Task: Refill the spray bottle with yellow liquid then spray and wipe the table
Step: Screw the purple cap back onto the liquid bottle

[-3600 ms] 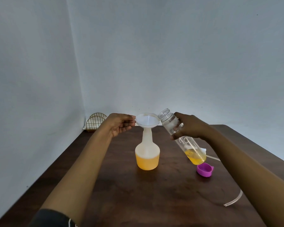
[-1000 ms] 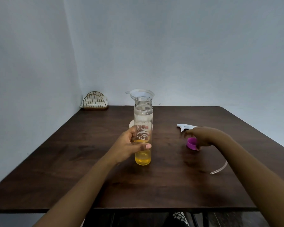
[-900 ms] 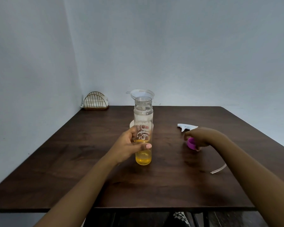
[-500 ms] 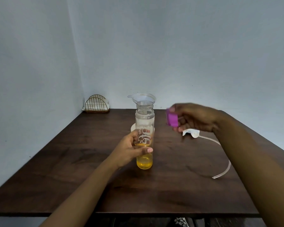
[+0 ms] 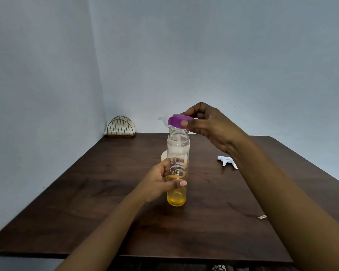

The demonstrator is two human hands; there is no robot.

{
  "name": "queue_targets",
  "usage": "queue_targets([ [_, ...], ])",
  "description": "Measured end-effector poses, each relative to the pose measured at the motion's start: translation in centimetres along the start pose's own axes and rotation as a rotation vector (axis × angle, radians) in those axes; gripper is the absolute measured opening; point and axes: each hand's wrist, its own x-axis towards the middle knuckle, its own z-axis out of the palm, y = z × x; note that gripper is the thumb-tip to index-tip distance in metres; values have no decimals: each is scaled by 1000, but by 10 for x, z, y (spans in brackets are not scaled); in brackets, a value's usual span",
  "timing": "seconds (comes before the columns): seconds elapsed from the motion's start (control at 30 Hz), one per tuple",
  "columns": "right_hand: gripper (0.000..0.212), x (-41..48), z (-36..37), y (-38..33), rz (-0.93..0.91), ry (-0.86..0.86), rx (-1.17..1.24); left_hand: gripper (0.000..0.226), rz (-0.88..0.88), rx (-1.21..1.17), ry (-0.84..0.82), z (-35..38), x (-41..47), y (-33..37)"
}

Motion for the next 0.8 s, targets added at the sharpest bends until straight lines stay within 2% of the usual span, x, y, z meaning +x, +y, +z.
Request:
queue_targets([
  [0.13, 36, 0, -3, 0, -58, -108, -127, 57, -6, -10, -1, 0, 0, 0],
  [0.27, 41, 3, -7, -11, -74, -252, -444, 61, -14, 2, -2, 0, 1, 1],
  [0.47, 44, 15, -10, -37, -32, -409, -764, 63, -20, -1, -11, 0, 0, 2],
  [0.6, 39, 22, -9, -48, 30, -511, -807, 62, -24, 0, -18, -1, 0, 2],
  [0.73, 35, 26, 0, -56, -13, -451, -1011, 58, -16, 3, -13, -1, 0, 0],
  [0.8, 44, 26, 10, -58, -24, -356, -1185, 58, -18, -4, -5, -1, 0, 0],
])
